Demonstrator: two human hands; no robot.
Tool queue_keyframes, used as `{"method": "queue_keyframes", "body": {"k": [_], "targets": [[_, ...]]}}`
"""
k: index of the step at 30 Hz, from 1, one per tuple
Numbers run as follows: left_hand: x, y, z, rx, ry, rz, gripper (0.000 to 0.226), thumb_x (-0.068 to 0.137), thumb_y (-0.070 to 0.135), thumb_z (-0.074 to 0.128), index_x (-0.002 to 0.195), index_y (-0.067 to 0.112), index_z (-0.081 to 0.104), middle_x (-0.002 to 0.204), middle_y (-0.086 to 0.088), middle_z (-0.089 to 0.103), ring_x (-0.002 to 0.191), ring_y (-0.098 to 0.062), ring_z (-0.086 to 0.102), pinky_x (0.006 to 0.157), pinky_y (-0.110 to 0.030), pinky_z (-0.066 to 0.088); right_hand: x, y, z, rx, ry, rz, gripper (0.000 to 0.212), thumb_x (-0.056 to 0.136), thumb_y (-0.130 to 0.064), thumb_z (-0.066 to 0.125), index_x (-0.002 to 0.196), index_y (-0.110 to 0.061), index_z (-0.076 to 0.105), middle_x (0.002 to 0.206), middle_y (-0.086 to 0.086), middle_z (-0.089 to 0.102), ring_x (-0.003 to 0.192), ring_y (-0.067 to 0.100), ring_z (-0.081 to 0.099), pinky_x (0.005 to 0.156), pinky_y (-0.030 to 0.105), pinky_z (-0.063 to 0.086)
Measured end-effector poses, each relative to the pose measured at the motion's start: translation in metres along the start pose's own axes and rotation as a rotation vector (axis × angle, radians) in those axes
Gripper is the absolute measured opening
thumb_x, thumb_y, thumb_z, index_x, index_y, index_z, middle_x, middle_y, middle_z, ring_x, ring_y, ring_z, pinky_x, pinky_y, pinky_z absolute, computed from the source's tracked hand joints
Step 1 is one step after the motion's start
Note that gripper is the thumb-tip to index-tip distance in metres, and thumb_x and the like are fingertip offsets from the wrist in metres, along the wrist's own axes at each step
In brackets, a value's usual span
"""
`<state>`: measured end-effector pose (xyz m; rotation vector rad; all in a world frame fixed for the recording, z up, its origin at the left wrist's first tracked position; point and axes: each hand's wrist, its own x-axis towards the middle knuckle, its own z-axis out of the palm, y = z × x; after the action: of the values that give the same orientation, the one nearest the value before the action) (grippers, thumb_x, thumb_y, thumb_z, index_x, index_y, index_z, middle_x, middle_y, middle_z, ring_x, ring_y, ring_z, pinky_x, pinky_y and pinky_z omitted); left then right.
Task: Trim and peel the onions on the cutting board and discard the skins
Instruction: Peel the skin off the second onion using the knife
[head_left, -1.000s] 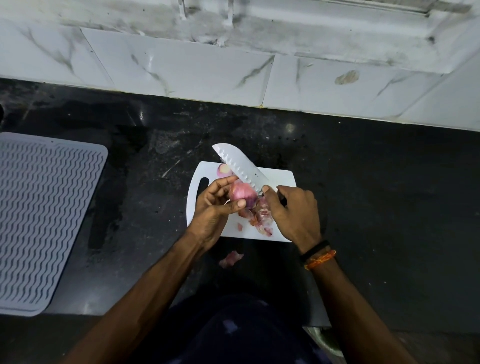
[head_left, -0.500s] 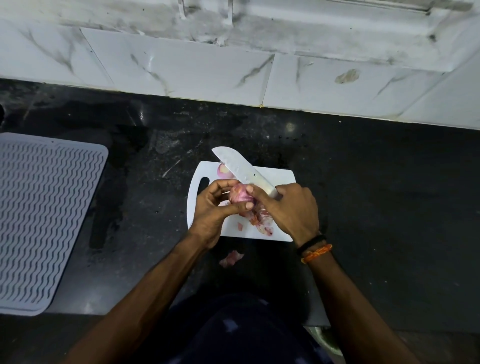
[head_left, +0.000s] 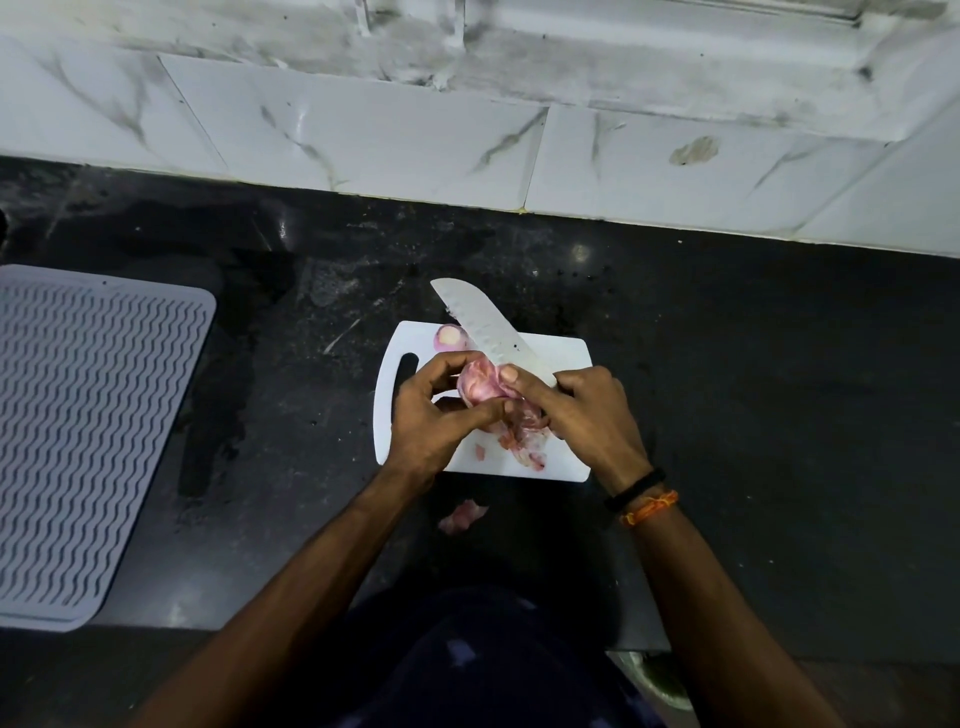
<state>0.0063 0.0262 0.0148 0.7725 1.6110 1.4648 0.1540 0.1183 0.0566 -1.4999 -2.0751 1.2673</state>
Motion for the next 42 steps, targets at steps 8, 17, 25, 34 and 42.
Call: {"method": "queue_keyframes", "body": {"k": [8,17,25,34,42], "targets": [[-0.001,-0.003,0.001,-0.074,-0.075,-0.050,0.038,0.086,0.013,0.076,0.123,0.014,0.066,0.117,-0.005,0.071,0.107,-0.027,0.067,0.079,-0.050,0.060,0.000,0.008,0.003,-0.073,-0.020,-0.034,0.042,0.081,-0.056,0.069,0.055,-0.027,0.056,0.043,-0.018,0.049,0.044,-0.003,0.052,0.045,0.012,0.032],[-0.001,0.008,0.001,-0.537,-0.122,-0.366,0.040,0.088,0.001,0.048,0.127,0.000,0.060,0.118,-0.023,0.067,0.106,-0.041,0.066,0.097,-0.060,0.050,0.006,0.005,0.003,0.004,0.029,-0.036,0.068,0.073,-0.070,0.066,0.051,-0.007,0.057,0.048,0.010,0.051,0.043,0.008,0.044,0.049,0.031,0.037],[0.002,0.013,0.004,-0.605,0.046,-0.500,0.020,0.098,0.018,0.052,0.105,0.008,0.068,0.109,-0.016,0.069,0.106,-0.032,0.067,0.079,-0.041,0.059,-0.001,0.015,0.005,-0.113,-0.038,-0.133,0.063,0.072,-0.077,0.059,0.072,-0.015,0.073,0.062,-0.007,0.067,0.052,0.003,0.061,0.044,0.022,0.039],[0.009,0.010,0.003,-0.783,0.161,-0.610,0.024,0.093,0.014,0.062,0.115,0.007,0.070,0.117,-0.020,0.064,0.111,-0.039,0.063,0.080,-0.050,0.059,-0.024,0.016,-0.010,0.064,0.022,-0.152,0.029,0.080,-0.050,0.074,0.067,-0.024,0.075,0.056,-0.011,0.068,0.050,0.005,0.062,0.048,0.019,0.042],[0.007,0.012,0.000,-0.825,0.096,-0.612,0.032,0.096,0.012,0.059,0.127,0.006,0.064,0.132,-0.024,0.057,0.118,-0.045,0.060,0.093,-0.060,0.052,0.002,0.035,-0.010,-0.104,0.080,0.022,0.047,0.070,-0.063,0.077,0.084,-0.018,0.073,0.076,-0.004,0.073,0.072,0.009,0.069,0.063,0.042,0.059]]}}
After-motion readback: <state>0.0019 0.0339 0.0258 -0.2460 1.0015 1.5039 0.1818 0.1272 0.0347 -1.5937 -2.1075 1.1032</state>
